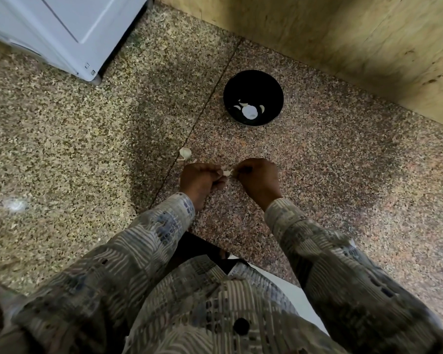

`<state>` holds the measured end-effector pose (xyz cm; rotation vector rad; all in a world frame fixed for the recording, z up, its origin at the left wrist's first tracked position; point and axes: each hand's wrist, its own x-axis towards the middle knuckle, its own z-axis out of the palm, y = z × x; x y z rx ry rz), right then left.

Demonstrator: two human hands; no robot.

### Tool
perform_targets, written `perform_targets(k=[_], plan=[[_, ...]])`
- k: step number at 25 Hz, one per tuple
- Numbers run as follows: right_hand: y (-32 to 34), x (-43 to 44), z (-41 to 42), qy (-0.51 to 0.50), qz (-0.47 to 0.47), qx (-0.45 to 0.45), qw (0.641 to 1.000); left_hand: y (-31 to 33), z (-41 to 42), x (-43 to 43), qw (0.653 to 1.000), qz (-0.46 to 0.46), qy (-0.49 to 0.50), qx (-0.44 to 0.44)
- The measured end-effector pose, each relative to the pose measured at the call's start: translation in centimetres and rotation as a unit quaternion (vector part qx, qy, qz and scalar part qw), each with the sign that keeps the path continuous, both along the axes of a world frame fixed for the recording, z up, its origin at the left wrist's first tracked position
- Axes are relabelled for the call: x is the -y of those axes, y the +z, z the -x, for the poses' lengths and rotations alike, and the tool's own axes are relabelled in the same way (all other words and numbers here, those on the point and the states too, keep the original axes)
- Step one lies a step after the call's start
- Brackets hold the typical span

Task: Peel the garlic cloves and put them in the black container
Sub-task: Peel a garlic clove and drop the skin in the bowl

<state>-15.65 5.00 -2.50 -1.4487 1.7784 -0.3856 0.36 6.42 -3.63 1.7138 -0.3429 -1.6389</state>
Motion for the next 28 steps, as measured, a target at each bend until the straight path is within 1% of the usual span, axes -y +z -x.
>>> perform_targets(k=[1, 3, 4, 5, 6, 7, 8, 9, 10, 11, 12, 13, 14, 15, 16, 17, 18, 19, 20, 21, 22, 23, 24, 25, 26, 27, 28], plan=[[0.0, -0.1, 0.1, -0.026, -0.026, 0.046, 0.998, 0.1, 0.0, -0.1, 1.0, 0.005, -0.005, -0.001], [0.2, -0.3, -0.2, -0.076, -0.106, 0.152, 0.98, 0.3, 0.0, -0.4, 0.999, 0.03, -0.026, -0.001], [0.4, -0.5, -0.3, -0.082, -0.117, 0.168, 0.975, 0.3, 0.0, -0.5, 0.998, 0.042, -0.037, 0.003], [0.5, -0.7, -0.4, -0.074, -0.096, 0.16, 0.98, 0.5, 0.1, -0.6, 0.998, 0.046, -0.042, 0.009], [0.3, -1.0, -0.4, -0.035, -0.039, 0.12, 0.991, 0.7, 0.2, -0.5, 0.998, 0.037, -0.038, 0.019], [0.1, -1.4, -0.3, 0.04, 0.041, 0.06, 0.997, 0.9, 0.4, -0.4, 0.999, 0.016, -0.029, 0.03], [-0.1, -1.8, -0.2, 0.128, 0.123, -0.004, 0.984, 1.0, 0.6, -0.3, 0.999, -0.008, -0.016, 0.037], [-0.3, -2.1, 0.0, 0.194, 0.177, -0.048, 0.964, 1.1, 0.8, -0.2, 0.999, -0.03, -0.005, 0.038], [-0.3, -2.5, 0.1, 0.214, 0.197, -0.055, 0.955, 1.2, 1.0, -0.3, 0.998, -0.039, -0.005, 0.039], [-0.3, -2.9, 0.0, 0.18, 0.177, -0.033, 0.967, 1.3, 1.1, -0.6, 0.997, -0.02, -0.029, 0.064], [0.0, -2.8, -0.1, 0.076, 0.107, 0.036, 0.991, 1.2, 1.0, -0.9, 0.988, 0.038, -0.084, 0.126], [0.7, -2.5, -0.4, -0.077, -0.018, 0.156, 0.985, 1.0, 0.7, -1.3, 0.95, 0.14, -0.168, 0.221], [1.2, -2.4, -0.7, -0.207, -0.168, 0.298, 0.917, 0.6, 0.1, -1.5, 0.88, 0.254, -0.25, 0.313], [1.5, -2.5, -0.8, -0.305, -0.27, 0.416, 0.813, 0.2, -0.5, -1.6, 0.802, 0.346, -0.308, 0.376], [1.2, -2.5, -0.7, -0.343, -0.308, 0.456, 0.761, -0.2, -1.1, -1.5, 0.742, 0.403, -0.344, 0.411], [1.1, -2.5, -0.7, -0.344, -0.313, 0.45, 0.762, -0.6, -1.2, -1.5, 0.713, 0.422, -0.363, 0.426], [1.1, -2.6, -0.7, -0.306, -0.274, 0.388, 0.825, -0.7, -0.8, -1.8, 0.726, 0.404, -0.356, 0.428], [0.7, -2.9, -0.6, -0.228, -0.185, 0.274, 0.916, -0.8, -0.2, -2.1, 0.792, 0.344, -0.314, 0.396], [0.5, -3.2, -0.3, -0.115, -0.069, 0.14, 0.981, -0.2, 0.6, -2.1, 0.904, 0.22, -0.223, 0.291], [0.1, -3.3, 0.0, -0.011, 0.032, 0.051, 0.998, 0.5, 1.4, -2.0, 0.981, 0.085, -0.116, 0.131], [-0.2, -3.4, 0.3, 0.053, 0.091, 0.01, 0.994, 0.6, 1.8, -2.0, 0.999, -0.013, -0.029, -0.005], [-0.3, -3.4, 0.4, 0.071, 0.116, 0.008, 0.991, 0.6, 1.8, -2.1, 0.997, -0.051, 0.008, -0.058], [-0.6, -3.5, 0.5, 0.061, 0.118, 0.019, 0.991, 0.6, 1.8, -2.0, 0.998, -0.047, 0.0, -0.042], [-0.7, -3.6, 0.5, 0.046, 0.111, 0.022, 0.993, 0.6, 1.8, -2.0, 0.999, -0.014, -0.033, 0.012], [-0.7, -3.8, 0.3, 0.027, 0.095, 0.014, 0.995, 0.8, 1.8, -2.1, 0.994, 0.027, -0.075, 0.08], [-0.7, -4.1, 0.0, 0.009, 0.078, 0.006, 0.997, 0.8, 1.9, -2.1, 0.985, 0.051, -0.097, 0.136], [-0.8, -4.2, -0.1, -0.021, 0.061, 0.015, 0.998, 0.8, 2.0, -1.9, 0.979, 0.053, -0.101, 0.17]])
